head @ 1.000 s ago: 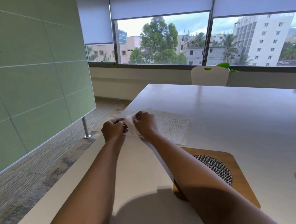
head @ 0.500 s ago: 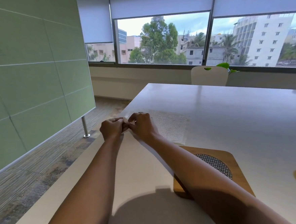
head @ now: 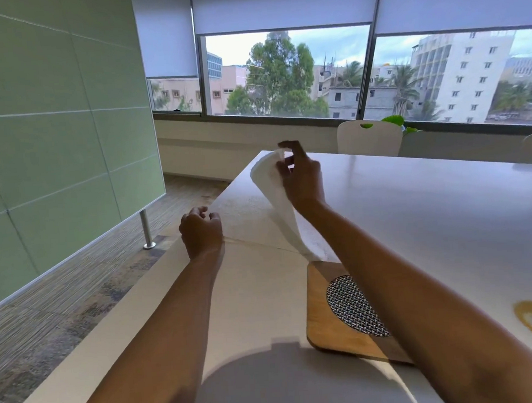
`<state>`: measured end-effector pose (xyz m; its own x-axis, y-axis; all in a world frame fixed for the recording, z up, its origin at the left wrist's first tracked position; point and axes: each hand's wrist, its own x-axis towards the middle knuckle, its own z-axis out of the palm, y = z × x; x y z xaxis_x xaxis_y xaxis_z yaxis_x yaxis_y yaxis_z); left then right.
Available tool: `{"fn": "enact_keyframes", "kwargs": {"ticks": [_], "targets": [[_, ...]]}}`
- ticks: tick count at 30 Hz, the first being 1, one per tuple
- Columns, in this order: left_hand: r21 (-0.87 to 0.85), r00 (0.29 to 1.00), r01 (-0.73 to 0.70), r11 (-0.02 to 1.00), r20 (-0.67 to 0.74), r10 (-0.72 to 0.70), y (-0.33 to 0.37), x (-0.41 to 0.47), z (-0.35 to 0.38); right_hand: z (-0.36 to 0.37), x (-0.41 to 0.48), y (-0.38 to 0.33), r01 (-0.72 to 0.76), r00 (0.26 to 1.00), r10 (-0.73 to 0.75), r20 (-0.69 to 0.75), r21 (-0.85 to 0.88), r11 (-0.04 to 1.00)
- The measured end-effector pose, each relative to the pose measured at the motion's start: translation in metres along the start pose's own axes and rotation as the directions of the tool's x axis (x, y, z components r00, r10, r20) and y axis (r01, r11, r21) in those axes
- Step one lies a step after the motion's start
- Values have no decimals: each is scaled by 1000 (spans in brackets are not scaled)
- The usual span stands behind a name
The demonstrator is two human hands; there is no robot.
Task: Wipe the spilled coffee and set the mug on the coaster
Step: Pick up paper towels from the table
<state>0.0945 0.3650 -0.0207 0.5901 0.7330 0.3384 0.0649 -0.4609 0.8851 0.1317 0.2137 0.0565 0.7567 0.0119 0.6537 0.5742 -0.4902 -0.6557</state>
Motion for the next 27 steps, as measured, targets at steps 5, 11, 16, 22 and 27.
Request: {"fn": "enact_keyframes", "kwargs": {"ticks": [5, 11, 16, 22, 27], "targets": [[-271, 980, 133, 953, 180, -86, 25, -2, 3, -29, -3, -23, 234, 972, -232, 49, -56, 971], [-352, 422, 853, 385, 900, -113, 58, 6, -7, -46, -62, -35, 615, 775, -537, 333, -202, 762], [-261, 494, 705, 660, 848, -191, 64, -6, -13, -52, -92, -20, 702, 661, -546, 516, -168, 692], [-154, 596, 542, 826, 763, -249, 74, -22, -16, -64, -105, -5, 402, 798, -378, 470, 52, 914], [-326, 615, 453, 830, 788, -27, 105, -30, -37, -96, -68, 25, -186, 958, 166, 234, 67, 980]]}}
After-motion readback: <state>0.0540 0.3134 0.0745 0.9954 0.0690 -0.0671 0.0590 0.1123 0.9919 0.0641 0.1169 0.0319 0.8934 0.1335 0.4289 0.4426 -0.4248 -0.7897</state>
